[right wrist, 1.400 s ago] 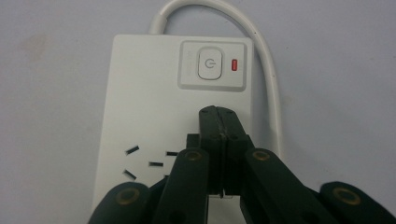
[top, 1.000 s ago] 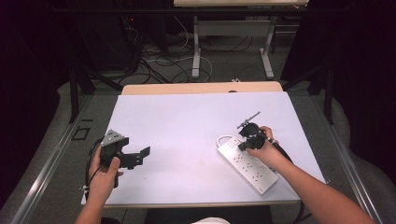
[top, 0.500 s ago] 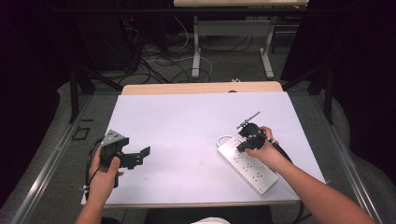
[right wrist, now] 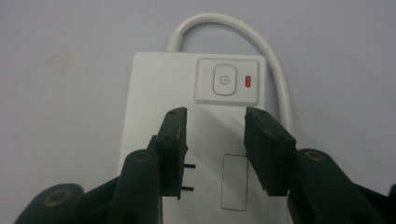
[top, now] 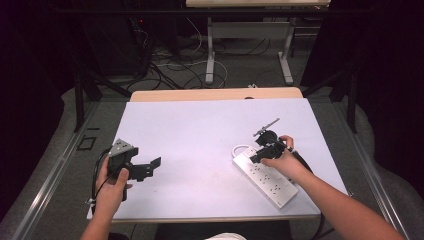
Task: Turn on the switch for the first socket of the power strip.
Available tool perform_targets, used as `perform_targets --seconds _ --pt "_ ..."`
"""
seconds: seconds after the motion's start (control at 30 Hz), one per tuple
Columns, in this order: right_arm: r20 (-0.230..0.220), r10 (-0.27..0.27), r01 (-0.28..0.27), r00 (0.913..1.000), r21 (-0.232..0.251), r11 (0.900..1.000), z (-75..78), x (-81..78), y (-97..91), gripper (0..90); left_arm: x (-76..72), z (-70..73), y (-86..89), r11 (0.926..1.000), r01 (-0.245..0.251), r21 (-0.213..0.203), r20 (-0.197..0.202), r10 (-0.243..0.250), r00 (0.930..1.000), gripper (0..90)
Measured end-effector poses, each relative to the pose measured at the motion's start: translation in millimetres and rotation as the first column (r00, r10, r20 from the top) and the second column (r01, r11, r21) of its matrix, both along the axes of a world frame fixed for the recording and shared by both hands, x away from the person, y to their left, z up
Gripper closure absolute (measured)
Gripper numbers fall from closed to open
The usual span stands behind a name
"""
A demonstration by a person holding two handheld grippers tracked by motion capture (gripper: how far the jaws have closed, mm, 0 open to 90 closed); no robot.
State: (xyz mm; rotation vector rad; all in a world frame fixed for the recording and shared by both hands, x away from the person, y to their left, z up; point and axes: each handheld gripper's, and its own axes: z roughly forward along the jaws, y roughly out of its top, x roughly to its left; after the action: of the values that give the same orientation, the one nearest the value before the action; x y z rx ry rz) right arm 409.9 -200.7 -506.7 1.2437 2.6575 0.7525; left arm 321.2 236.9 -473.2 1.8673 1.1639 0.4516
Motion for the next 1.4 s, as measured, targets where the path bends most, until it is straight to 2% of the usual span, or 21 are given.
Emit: perform_targets --seconds 0.03,0.07,0.13,0.2,0.23,0.37,0.4,0.43,0.6,0.7,0.77,0.8,0.83,0.87,0.93,0.97,1.03,1.07,1.2,1.23,1.4 --pt "-0.001 -0.015 0.015 0.9999 0.0 0.9999 0.2 -1.4 0.8 55.8 -0.1 0.1 0.2 1.0 -0.001 0.0 -0.001 0.001 1.0 6.6" --pt "0.02 -0.011 0.011 0.9997 0.003 0.9999 -1.4 -0.8 0.3 52.2 -0.1 -0.1 -0.1 1.0 -0.005 -0.006 0.001 0.005 1.0 6.6" --pt "0.011 -0.03 0.03 0.9995 -0.014 0.9995 -0.3 -2.1 1.2 51.5 -0.2 0.0 0.1 1.0 -0.004 -0.006 -0.001 0.004 1.0 6.7" --pt "0.028 -0.019 0.019 0.9994 -0.013 0.9997 -0.5 -1.1 0.9 49.3 -0.1 0.1 0.4 1.0 -0.001 0.0 0.001 0.001 1.0 6.7" --pt "0.029 -0.02 0.02 0.9994 0.001 0.9998 0.3 -1.0 1.4 47.6 -0.1 0.1 0.4 1.0 -0.002 0.0 0.0 0.002 1.0 6.7" --pt "0.052 -0.035 0.035 0.998 0.005 0.9994 2.5 -2.0 2.7 41.3 0.1 0.0 0.6 1.0 -0.002 -0.001 0.003 0.002 1.0 6.7" --pt "0.074 -0.03 0.029 0.9968 0.013 0.9995 1.7 -0.9 2.8 38.6 0.1 -0.1 0.8 1.0 -0.002 0.0 0.003 0.002 1.0 6.7" --pt "0.06 -0.038 0.038 0.9975 0.001 0.9993 3.9 -1.7 3.2 37.0 0.3 0.2 1.4 1.0 0.001 0.01 0.006 -0.001 1.0 6.7" --pt "0.05 -0.038 0.038 0.998 0.017 0.9992 6.6 -0.8 4.8 31.8 0.2 0.5 1.7 1.0 0.002 0.009 0.004 -0.002 1.0 6.7" --pt "0.063 -0.063 0.062 0.996 0.012 0.998 8.4 -1.0 7.3 26.2 0.0 0.2 1.5 1.0 -0.005 0.006 0.003 0.005 1.0 6.7" --pt "0.064 -0.043 0.042 0.997 0.02 0.9989 9.9 -0.6 6.6 22.3 0.0 0.4 1.7 1.0 -0.002 0.007 0.001 0.002 1.0 6.8" --pt "0.073 -0.061 0.059 0.9955 0.02 0.9981 10.4 -0.4 7.7 20.4 0.1 0.4 1.7 1.0 0.0 0.009 0.003 0.0 1.0 6.8" --pt "0.061 -0.063 0.061 0.9961 0.029 0.9977 11.2 -0.1 8.2 19.1 0.2 0.4 1.6 1.0 0.001 0.009 0.005 -0.001 1.0 6.8" --pt "0.085 -0.065 0.06 0.9943 0.069 0.9958 9.1 0.4 8.5 17.6 0.0 0.3 1.0 1.0 -0.001 0.001 0.001 0.001 1.0 6.8" --pt "0.085 -0.068 0.062 0.9941 0.069 0.9957 11.0 0.3 8.8 15.3 0.2 0.4 1.6 1.0 0.0 0.007 0.004 -0.001 1.0 6.8" --pt "0.069 -0.073 0.071 0.9949 0.033 0.9969 13.8 0.0 8.9 15.1 0.1 0.5 1.8 1.0 0.0 0.006 0.003 0.0 1.0 6.8" --pt "0.073 -0.083 0.081 0.9939 0.03 0.9963 15.4 -0.2 9.1 13.5 0.0 0.5 1.7 1.0 -0.002 0.001 0.001 0.002 1.0 6.8" --pt "0.084 -0.07 0.067 0.994 0.032 0.9972 16.0 -0.1 8.0 11.3 0.0 0.4 1.6 1.0 -0.004 0.0 0.002 0.004 1.0 6.8" --pt "0.089 -0.094 0.091 0.9916 0.038 0.9952 18.2 -0.1 8.4 0.0 -0.2 0.5 1.6 1.0 -0.005 -0.002 0.0 0.005 1.0 6.8" --pt "0.089 -0.107 0.104 0.9903 0.04 0.9938 19.0 -0.4 9.0 0.0 -0.1 0.5 1.6 1.0 -0.005 -0.002 0.0 0.005 1.0 6.8" --pt "0.131 -0.098 0.095 0.9865 0.029 0.9951 22.1 -0.8 8.5 0.0 0.5 0.7 2.1 1.0 -0.008 -0.003 -0.002 0.008 1.0 6.8"
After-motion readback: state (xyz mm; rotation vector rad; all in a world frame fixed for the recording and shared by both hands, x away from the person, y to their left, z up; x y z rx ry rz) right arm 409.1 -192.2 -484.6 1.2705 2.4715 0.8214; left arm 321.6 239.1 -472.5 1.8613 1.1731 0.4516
